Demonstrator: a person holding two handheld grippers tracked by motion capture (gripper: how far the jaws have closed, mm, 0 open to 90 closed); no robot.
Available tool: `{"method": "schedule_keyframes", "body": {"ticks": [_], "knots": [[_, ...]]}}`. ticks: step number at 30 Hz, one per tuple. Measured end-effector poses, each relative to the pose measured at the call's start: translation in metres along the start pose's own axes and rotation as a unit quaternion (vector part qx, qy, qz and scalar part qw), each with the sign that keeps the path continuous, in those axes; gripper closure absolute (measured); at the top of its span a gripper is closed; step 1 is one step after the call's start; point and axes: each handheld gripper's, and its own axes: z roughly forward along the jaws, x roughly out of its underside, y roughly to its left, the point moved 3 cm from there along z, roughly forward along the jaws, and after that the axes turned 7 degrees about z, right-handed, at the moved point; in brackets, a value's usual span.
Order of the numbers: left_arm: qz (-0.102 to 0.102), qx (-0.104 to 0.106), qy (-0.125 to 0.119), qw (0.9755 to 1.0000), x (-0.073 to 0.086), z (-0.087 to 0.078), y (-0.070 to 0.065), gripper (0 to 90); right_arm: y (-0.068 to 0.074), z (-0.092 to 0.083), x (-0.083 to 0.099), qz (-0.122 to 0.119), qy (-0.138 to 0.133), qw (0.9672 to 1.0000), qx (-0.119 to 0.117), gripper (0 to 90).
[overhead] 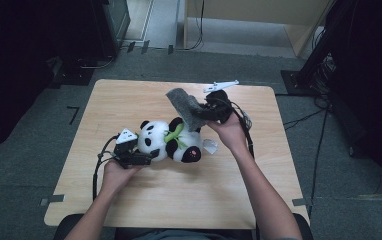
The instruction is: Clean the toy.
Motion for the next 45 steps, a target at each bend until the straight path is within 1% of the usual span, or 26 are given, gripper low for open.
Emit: {"method": "schedule_keyframes", "body": {"ticks": [1, 4, 5, 6, 7, 8, 9, 10, 11, 12, 14, 15, 16, 17, 18, 22, 24, 25, 28, 31, 32, 34, 35, 40, 43, 45], "knots": [[-0.002, 0.000, -0.001, 1.0000, 0.000, 0.000, 0.000, 6.5, 0.007, 0.008, -0.003, -0.007, 0.005, 0.9999, -0.005, 72.0], [-0.003, -0.001, 0.000, 1.0000, 0.001, 0.000, -0.001, 6.6, 0.015, 0.022, -0.007, -0.014, 0.013, 0.9997, -0.012, 71.9], [-0.003, -0.001, 0.000, 1.0000, 0.001, 0.000, -0.001, 6.7, 0.015, 0.022, -0.007, -0.014, 0.013, 0.9997, -0.012, 71.9], [-0.003, -0.001, 0.000, 1.0000, 0.001, 0.000, -0.001, 6.8, 0.020, 0.031, -0.009, -0.019, 0.013, 0.9996, -0.017, 71.8], [-0.003, -0.001, 0.000, 1.0000, 0.001, 0.000, -0.001, 6.9, 0.023, 0.035, -0.010, -0.019, 0.013, 0.9995, -0.023, 71.9], [-0.003, -0.001, 0.001, 1.0000, 0.001, 0.000, -0.001, 6.9, 0.023, 0.035, -0.010, -0.019, 0.013, 0.9995, -0.023, 71.9], [-0.003, -0.002, 0.002, 1.0000, 0.001, 0.000, -0.001, 7.1, 0.027, 0.044, -0.012, -0.018, 0.016, 0.9992, -0.033, 71.8], [-0.004, -0.002, 0.002, 1.0000, 0.001, 0.000, -0.001, 7.3, 0.030, 0.048, -0.012, -0.020, 0.019, 0.9990, -0.035, 71.8], [-0.004, -0.002, 0.004, 1.0000, 0.000, -0.001, -0.001, 7.3, 0.030, 0.048, -0.012, -0.020, 0.019, 0.9990, -0.035, 71.8], [-0.004, -0.003, 0.007, 1.0000, 0.000, -0.001, -0.001, 8.0, 0.035, 0.056, -0.013, -0.022, 0.033, 0.9986, -0.036, 71.7], [-0.005, -0.006, 0.011, 0.9999, -0.002, -0.001, -0.001, 9.6, 0.040, 0.064, -0.013, -0.025, 0.040, 0.9981, -0.040, 71.6], [-0.005, -0.008, 0.012, 0.9999, -0.002, -0.001, -0.002, 9.6, 0.040, 0.064, -0.013, -0.025, 0.040, 0.9981, -0.040, 71.6], [-0.005, -0.010, 0.012, 0.9999, -0.002, -0.001, -0.002, 10.7, 0.042, 0.068, -0.013, -0.025, 0.043, 0.9979, -0.041, 71.6], [-0.004, -0.010, 0.012, 0.9999, -0.002, -0.001, -0.002, 11.6, 0.047, 0.076, -0.010, -0.028, 0.051, 0.9972, -0.047, 71.5], [-0.003, -0.010, 0.012, 0.9999, -0.002, -0.001, -0.002, 11.6, 0.047, 0.076, -0.010, -0.028, 0.051, 0.9972, -0.047, 71.5], [-0.007, -0.009, 0.011, 0.9999, -0.002, -0.001, -0.001, 12.0, 0.052, 0.095, 0.001, -0.030, 0.072, 0.9957, -0.050, 70.0], [-0.008, -0.009, 0.011, 0.9999, -0.002, -0.001, -0.001, 12.1, 0.052, 0.097, 0.002, -0.029, 0.072, 0.9958, -0.049, 68.7], [-0.009, -0.009, 0.010, 0.9999, -0.002, -0.001, -0.001, 12.7, 0.051, 0.098, 0.002, -0.027, 0.070, 0.9961, -0.047, 65.5], [-0.008, -0.012, 0.011, 0.9998, -0.002, -0.001, -0.001, 13.6, 0.051, 0.098, 0.002, -0.029, 0.072, 0.9960, -0.045, 63.8], [-0.007, -0.014, 0.015, 0.9998, -0.002, -0.001, -0.001, 16.5, 0.051, 0.099, 0.003, -0.029, 0.079, 0.9954, -0.046, 67.3], [-0.006, -0.014, 0.015, 0.9998, -0.002, -0.002, -0.001, 20.2, 0.049, 0.099, 0.003, -0.027, 0.087, 0.9947, -0.048, 69.8], [-0.004, -0.015, 0.016, 0.9998, -0.002, -0.003, -0.002, 21.6, 0.048, 0.098, 0.003, -0.026, 0.090, 0.9945, -0.047, 70.5], [-0.004, -0.015, 0.017, 0.9997, -0.002, -0.003, -0.002, 24.2, 0.045, 0.095, 0.003, -0.031, 0.096, 0.9941, -0.040, 71.6], [-0.001, -0.017, 0.015, 0.9997, -0.002, -0.003, -0.003, 27.0, 0.039, 0.087, 0.003, -0.036, 0.104, 0.9934, -0.032, 72.9], [-0.003, -0.017, 0.016, 0.9997, -0.002, -0.003, -0.002, 27.2, 0.037, 0.081, 0.002, -0.046, 0.102, 0.9935, -0.020, 73.0], [-0.002, -0.017, 0.016, 0.9997, -0.002, -0.003, -0.002, 27.2, 0.037, 0.080, 0.002, -0.049, 0.101, 0.9935, -0.017, 73.0]]}}
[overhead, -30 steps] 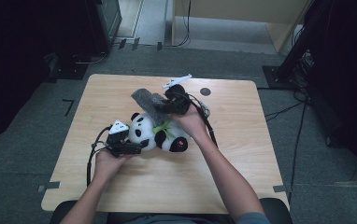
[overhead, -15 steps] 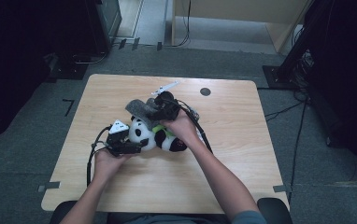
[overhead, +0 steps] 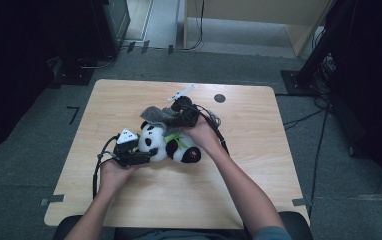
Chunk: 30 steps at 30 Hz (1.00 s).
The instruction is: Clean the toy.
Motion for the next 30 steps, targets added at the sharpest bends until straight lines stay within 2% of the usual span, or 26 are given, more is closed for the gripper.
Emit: {"method": "schedule_keyframes", "body": {"ticks": [11, 15, 19, 20, 25, 27, 28, 30], "knots": [[0.000, 0.003, -0.003, 1.0000, 0.001, 0.000, 0.000, 26.8, -0.020, -0.027, 0.006, 0.008, -0.009, 0.9996, 0.025, 73.3], [-0.001, 0.003, -0.003, 1.0000, 0.001, 0.000, 0.000, 26.6, -0.032, -0.037, 0.009, 0.027, -0.009, 0.9989, 0.037, 73.5], [-0.002, 0.005, -0.004, 1.0000, 0.001, 0.000, 0.001, 25.7, -0.035, -0.042, 0.010, 0.023, -0.010, 0.9985, 0.048, 73.5], [-0.003, 0.005, -0.004, 1.0000, 0.001, -0.001, 0.001, 25.4, -0.037, -0.044, 0.008, 0.029, -0.012, 0.9984, 0.048, 73.6], [-0.001, 0.006, -0.004, 1.0000, 0.001, -0.001, 0.001, 25.4, -0.032, -0.048, 0.001, 0.030, -0.018, 0.9987, 0.036, 74.0], [-0.002, 0.007, -0.004, 1.0000, 0.001, -0.001, 0.001, 25.4, -0.026, -0.049, -0.004, 0.031, -0.022, 0.9989, 0.027, 73.9], [-0.003, 0.008, -0.004, 1.0000, 0.001, -0.001, 0.001, 25.3, -0.021, -0.049, -0.009, 0.024, -0.030, 0.9990, 0.020, 73.9], [-0.005, 0.010, -0.003, 0.9999, 0.000, -0.001, 0.002, 25.3, -0.017, -0.048, -0.012, 0.024, -0.030, 0.9991, 0.019, 73.9]]}}
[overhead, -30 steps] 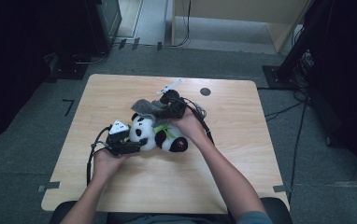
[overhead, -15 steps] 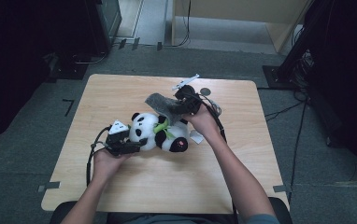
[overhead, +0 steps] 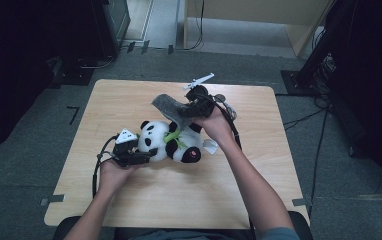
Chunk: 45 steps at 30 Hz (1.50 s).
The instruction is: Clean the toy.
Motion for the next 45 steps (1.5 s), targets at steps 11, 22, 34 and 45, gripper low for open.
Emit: {"method": "schedule_keyframes", "body": {"ticks": [11, 22, 34, 45], "knots": [[0.001, 0.003, 0.001, 1.0000, -0.001, 0.000, 0.000, 22.7, 0.035, 0.036, -0.018, -0.014, 0.020, 0.9991, -0.035, 73.0], [-0.001, 0.003, 0.003, 1.0000, -0.001, 0.000, 0.000, 22.4, 0.053, 0.074, -0.006, -0.022, 0.053, 0.9968, -0.056, 66.6], [0.003, -0.001, 0.021, 0.9998, -0.003, 0.000, 0.001, 28.8, 0.050, 0.075, 0.003, -0.020, 0.043, 0.9977, -0.050, 68.6], [-0.004, 0.001, 0.018, 0.9998, -0.003, 0.000, 0.001, 29.9, 0.027, 0.052, 0.010, -0.033, 0.059, 0.9977, -0.004, 70.7]]}}
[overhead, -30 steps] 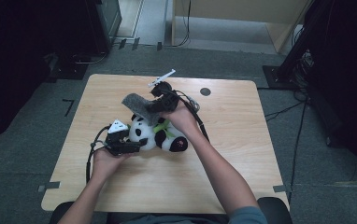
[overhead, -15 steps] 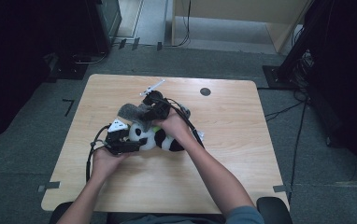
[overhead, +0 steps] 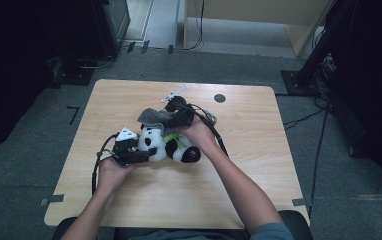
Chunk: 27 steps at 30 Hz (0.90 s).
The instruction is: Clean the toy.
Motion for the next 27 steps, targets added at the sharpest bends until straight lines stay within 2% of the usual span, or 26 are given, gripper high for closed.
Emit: {"method": "schedule_keyframes", "body": {"ticks": [1, 6, 16, 22, 25, 27], "knots": [[0.000, 0.000, 0.001, 1.0000, 0.000, 0.000, 0.000, 29.8, -0.004, -0.005, 0.001, 0.007, -0.005, 1.0000, 0.000, 71.1], [0.000, 0.003, 0.001, 1.0000, 0.000, 0.000, 0.000, 29.7, -0.010, -0.015, 0.002, 0.008, -0.012, 0.9998, 0.011, 71.6], [0.004, -0.001, -0.002, 1.0000, 0.001, -0.001, -0.001, 28.6, -0.032, -0.037, 0.009, 0.021, -0.025, 0.9988, 0.035, 72.0], [0.006, 0.002, -0.004, 1.0000, 0.001, -0.001, -0.001, 26.9, -0.034, -0.039, 0.008, 0.032, -0.030, 0.9988, 0.021, 72.0], [0.005, 0.005, -0.005, 1.0000, 0.002, 0.000, -0.001, 22.4, -0.033, -0.041, 0.005, 0.044, -0.043, 0.9981, 0.005, 72.1], [0.006, 0.007, -0.005, 0.9999, 0.002, 0.000, -0.001, 19.6, -0.033, -0.045, 0.002, 0.042, -0.053, 0.9977, 0.003, 72.2]]}}
